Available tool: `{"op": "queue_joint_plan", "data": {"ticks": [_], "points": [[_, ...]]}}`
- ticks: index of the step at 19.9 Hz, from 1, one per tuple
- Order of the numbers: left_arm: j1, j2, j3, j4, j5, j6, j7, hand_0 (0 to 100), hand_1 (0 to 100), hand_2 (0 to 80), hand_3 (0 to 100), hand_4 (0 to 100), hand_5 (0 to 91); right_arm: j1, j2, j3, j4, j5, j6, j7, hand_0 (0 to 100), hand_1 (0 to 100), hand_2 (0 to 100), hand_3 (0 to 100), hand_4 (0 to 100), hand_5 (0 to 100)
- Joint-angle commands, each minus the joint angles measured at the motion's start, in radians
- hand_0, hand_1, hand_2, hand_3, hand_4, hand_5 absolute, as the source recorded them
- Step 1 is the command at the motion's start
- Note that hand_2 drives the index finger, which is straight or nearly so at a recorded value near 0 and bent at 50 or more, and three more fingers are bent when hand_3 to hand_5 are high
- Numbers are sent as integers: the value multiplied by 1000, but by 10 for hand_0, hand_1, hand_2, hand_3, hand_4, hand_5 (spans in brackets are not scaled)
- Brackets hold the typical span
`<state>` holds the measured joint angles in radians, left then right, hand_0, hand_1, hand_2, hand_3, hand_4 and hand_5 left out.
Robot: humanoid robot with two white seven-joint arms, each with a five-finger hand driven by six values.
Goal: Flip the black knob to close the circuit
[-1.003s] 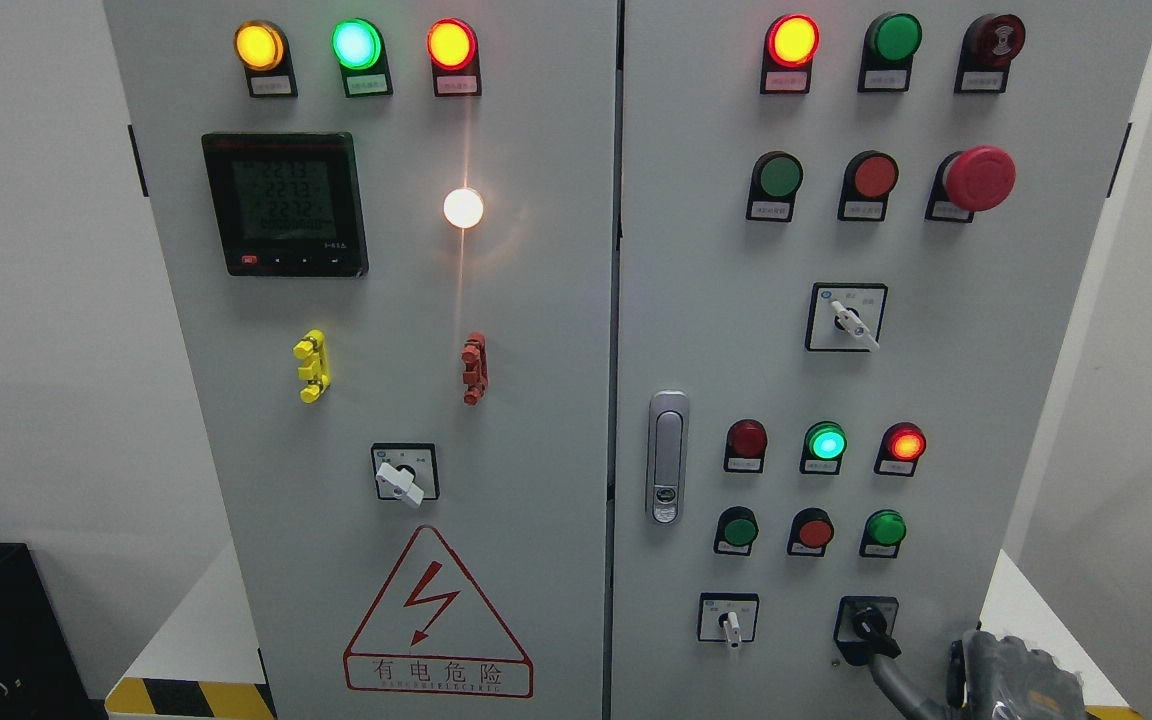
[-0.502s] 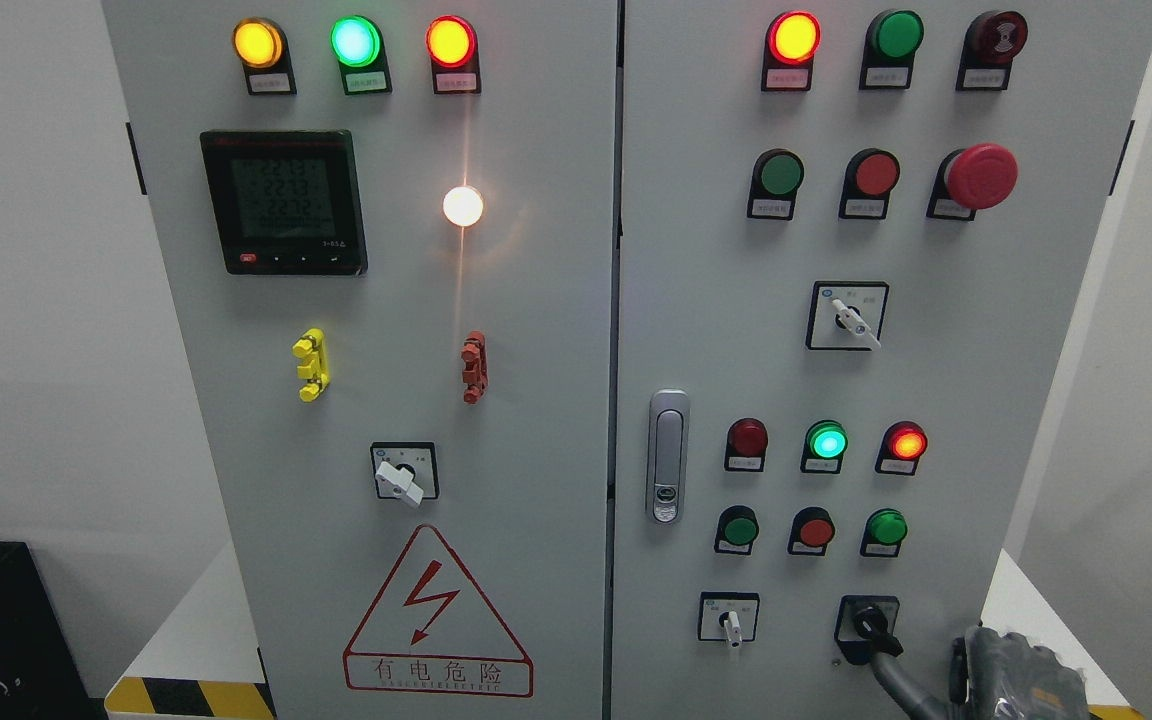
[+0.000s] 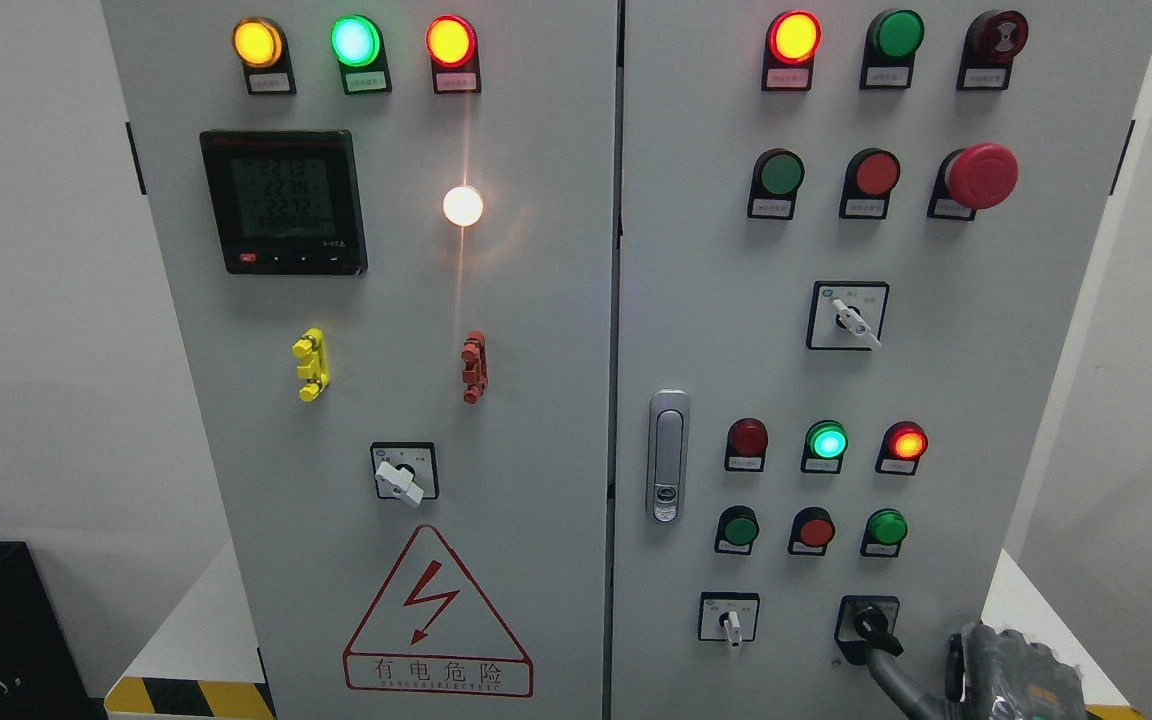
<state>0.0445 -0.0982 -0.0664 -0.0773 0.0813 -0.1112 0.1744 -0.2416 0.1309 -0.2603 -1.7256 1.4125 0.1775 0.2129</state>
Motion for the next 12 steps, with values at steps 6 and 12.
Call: {"op": "queue_joint_plan", "data": {"ticks": [6, 12], "points": [[0, 0, 0, 1, 0, -1, 1, 120, 556, 0, 0, 0, 0, 33, 6, 68, -6, -1, -7, -30, 0, 0, 882, 1000, 995, 1000], [0, 0, 0, -1, 0, -1, 1, 120, 556, 0, 0, 0, 0, 48, 4, 99, -5, -1, -12, -32, 0, 0, 881, 1000, 994, 1000]]}}
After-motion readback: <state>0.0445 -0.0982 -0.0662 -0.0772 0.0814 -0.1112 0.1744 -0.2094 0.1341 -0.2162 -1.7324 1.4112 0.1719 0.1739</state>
